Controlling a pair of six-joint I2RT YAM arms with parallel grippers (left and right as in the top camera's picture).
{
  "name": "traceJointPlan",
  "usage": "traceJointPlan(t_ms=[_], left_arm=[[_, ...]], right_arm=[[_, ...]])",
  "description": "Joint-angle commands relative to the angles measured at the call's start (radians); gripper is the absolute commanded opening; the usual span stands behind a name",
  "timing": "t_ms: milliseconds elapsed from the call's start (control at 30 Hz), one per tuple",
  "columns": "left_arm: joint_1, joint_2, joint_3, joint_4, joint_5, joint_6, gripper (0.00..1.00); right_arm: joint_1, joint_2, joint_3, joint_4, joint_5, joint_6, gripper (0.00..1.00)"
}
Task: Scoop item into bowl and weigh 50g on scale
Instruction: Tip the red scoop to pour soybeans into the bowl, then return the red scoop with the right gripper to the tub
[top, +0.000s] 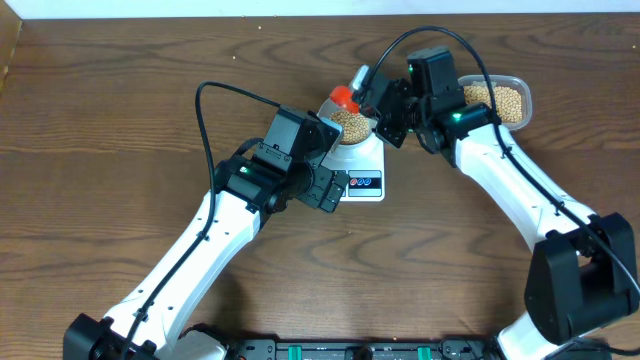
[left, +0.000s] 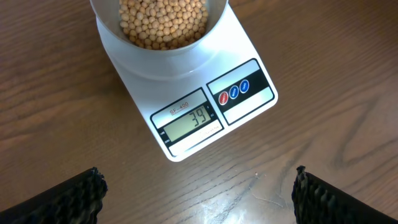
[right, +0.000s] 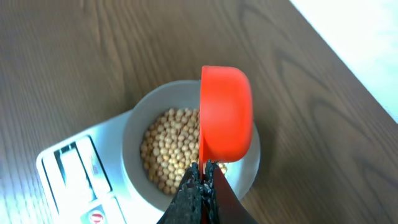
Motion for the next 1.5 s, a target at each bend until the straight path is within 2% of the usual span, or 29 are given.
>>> traceJointPlan(t_ms=[0, 233, 467, 600, 700, 867, 1300, 1467], left_arm=[[0.005, -0.009, 0.001, 0.0, 0.009, 0.006, 0.98], [0.005, -0.009, 0.001, 0.0, 0.009, 0.006, 0.98], [0.005, -0.009, 0.001, 0.0, 0.009, 0.007, 0.98], [0.005, -0.009, 0.001, 0.0, 0.009, 0.006, 0.98], [0.005, -0.009, 0.001, 0.0, 0.009, 0.007, 0.98], [0.005, -0.009, 0.001, 0.0, 0.009, 0.006, 0.98], [0.005, -0.009, 0.001, 0.0, 0.009, 0.006, 0.98], [0.005, -0.009, 0.001, 0.0, 0.009, 0.007, 0.98]], right_arm=[[-0.059, -0.09, -0.001, 0.014, -0.018, 0.15, 0.01], [-0.224, -0.177, -0.001, -0.043, -0.02, 0.403, 0.01], [-0.418, -0.205, -0.001, -0.15, -0.12, 0.414, 0.01], [-0.5, -0.205, -0.001, -0.202, -0.109, 0.424, 0.01], [-0.544, -0.202, -0.001, -0.23, -0.033, 0.433, 0.01], [-0.565, -0.174, -0.001, -0.249, 0.096, 0.432, 0.01], [-0.566, 0.007, -0.001, -0.236, 0.094, 0.448, 0.01], [-0.566, 0.051, -0.001, -0.219, 0.021, 0.457, 0.01]])
